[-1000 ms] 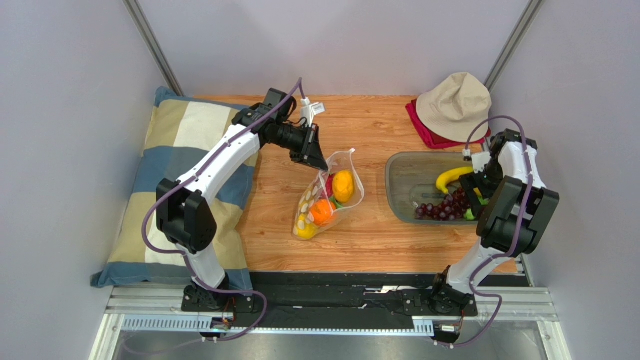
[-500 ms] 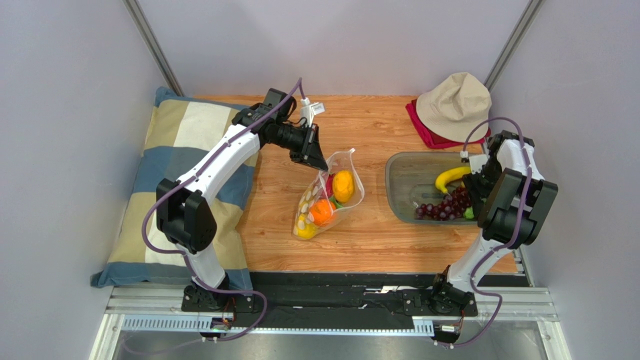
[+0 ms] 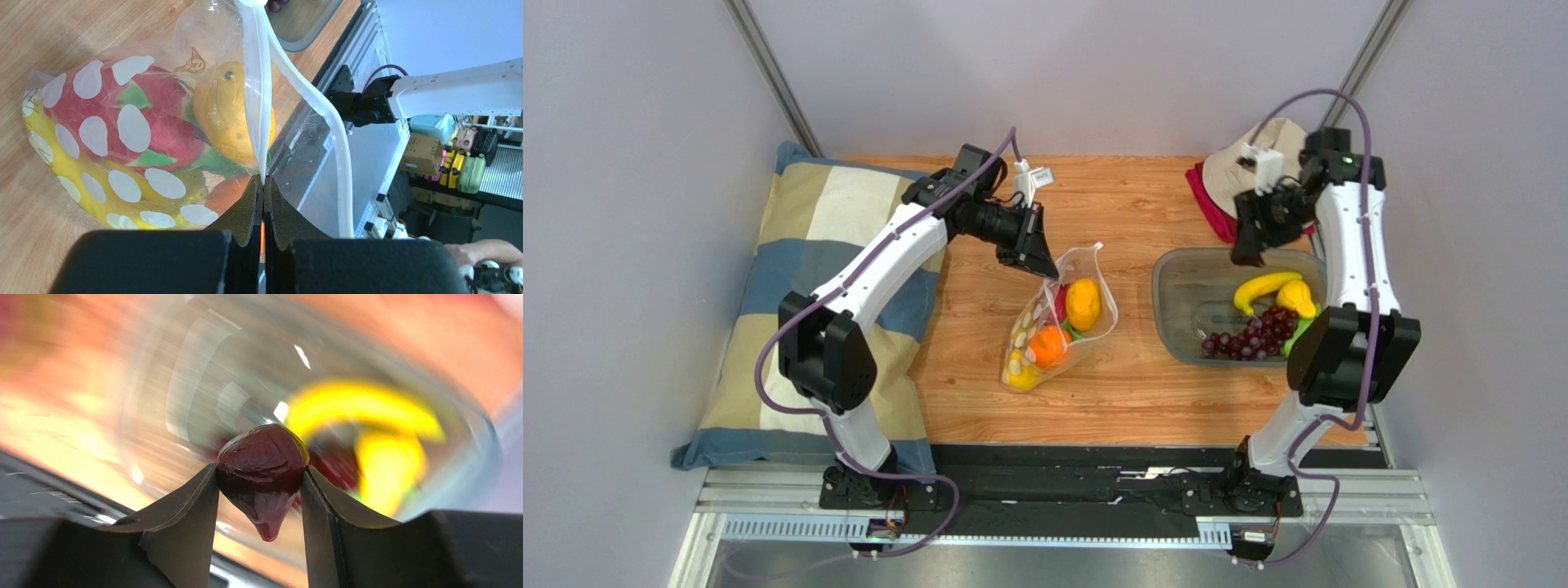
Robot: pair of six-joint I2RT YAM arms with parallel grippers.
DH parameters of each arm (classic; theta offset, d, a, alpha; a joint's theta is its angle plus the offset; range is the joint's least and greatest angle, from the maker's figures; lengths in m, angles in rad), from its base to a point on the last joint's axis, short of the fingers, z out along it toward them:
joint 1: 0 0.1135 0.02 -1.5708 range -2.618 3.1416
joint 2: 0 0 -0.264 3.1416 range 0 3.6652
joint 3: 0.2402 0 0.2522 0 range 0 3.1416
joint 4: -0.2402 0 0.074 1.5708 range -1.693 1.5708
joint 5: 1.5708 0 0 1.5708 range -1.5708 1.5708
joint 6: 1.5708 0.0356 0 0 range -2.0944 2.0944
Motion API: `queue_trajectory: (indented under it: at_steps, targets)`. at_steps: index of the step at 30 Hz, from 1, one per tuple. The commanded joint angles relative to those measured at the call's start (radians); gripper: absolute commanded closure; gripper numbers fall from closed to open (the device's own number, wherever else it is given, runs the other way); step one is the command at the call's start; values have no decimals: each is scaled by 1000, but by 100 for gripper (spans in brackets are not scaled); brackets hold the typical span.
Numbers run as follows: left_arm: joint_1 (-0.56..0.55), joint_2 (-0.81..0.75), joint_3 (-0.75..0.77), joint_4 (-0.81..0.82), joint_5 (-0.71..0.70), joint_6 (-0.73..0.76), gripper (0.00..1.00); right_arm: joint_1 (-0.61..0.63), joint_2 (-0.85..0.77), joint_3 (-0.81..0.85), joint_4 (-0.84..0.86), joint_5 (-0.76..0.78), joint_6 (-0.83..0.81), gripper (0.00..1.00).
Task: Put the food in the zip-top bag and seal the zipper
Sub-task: Pick up the fake fruit from the bin, then place the fake fruit in the zipper food storage bag.
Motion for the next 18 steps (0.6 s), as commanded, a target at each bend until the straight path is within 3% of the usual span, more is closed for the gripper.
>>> queue_trajectory:
  at_steps: [1,7,14,18]
  targets:
    - [5,9,14,14,13,4,100,266,-100,74,-110,-375,138,77]
    - [8,5,46,-14,2,21,100,578,-181,-3,105,-437,249,75]
    - [28,0,41,-2,19,-13,100,765,-227,-196,283,-353,309,71]
    - [30,2,40,0,24,-17,100,812,-218,-238,367,-278,346,54]
